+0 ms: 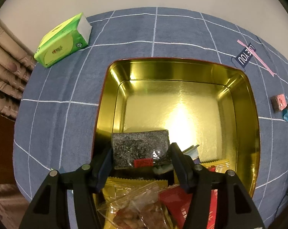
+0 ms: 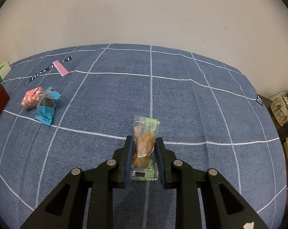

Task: Organize snacks
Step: 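Carry the seaweed block into the tin and open the left gripper, then carry the wrapped candy into the tin and open the right gripper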

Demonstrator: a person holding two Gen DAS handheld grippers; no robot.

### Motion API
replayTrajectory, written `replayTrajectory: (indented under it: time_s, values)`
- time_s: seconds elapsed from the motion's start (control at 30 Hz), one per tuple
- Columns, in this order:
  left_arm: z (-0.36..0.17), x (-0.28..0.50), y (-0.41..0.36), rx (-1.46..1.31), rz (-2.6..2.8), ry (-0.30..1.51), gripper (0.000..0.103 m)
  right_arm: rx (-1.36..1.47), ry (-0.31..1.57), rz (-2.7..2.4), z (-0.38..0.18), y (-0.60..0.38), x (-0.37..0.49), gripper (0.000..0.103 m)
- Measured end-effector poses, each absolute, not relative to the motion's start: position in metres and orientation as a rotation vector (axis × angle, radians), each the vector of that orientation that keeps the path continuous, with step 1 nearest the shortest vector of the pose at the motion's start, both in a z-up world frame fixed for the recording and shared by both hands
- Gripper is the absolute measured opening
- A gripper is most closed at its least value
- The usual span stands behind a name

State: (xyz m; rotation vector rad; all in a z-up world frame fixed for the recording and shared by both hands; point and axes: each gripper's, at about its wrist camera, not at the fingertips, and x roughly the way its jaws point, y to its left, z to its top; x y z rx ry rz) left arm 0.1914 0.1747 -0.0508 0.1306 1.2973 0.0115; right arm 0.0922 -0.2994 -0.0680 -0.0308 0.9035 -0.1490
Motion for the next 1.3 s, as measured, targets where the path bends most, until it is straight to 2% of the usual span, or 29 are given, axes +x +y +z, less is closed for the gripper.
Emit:
replayTrajectory:
  time_s: [0.13,0.23,0.53,0.8,1.3]
  values:
    - [-0.048,0.19,0.176,0.123,0.006,1.293,0.061,-0.035,0.904,-0.151,-0.068,-0.299,0.092,0.022]
    - [-0.041,0.187,0.175,0.133,-0.005,1.27,0.066,-0.043,0.904,-0.155,-0.068,-0.298,0.092,0.022]
    - [-0.017,0.177,0.178,0.127,0.006,1.21,0.066,-0.052,0.904,-0.159,-0.069,-0.296,0.093,0.022]
    - [0.016,0.138,0.174,0.178,0.039,1.089,0.066,-0.054,0.904,-0.161,-0.068,-0.297,0.093,0.022]
    - [0.026,0.067,0.202,0.106,0.132,1.01,0.066,-0.041,0.924,-0.178,-0.068,-0.296,0.094,0.021]
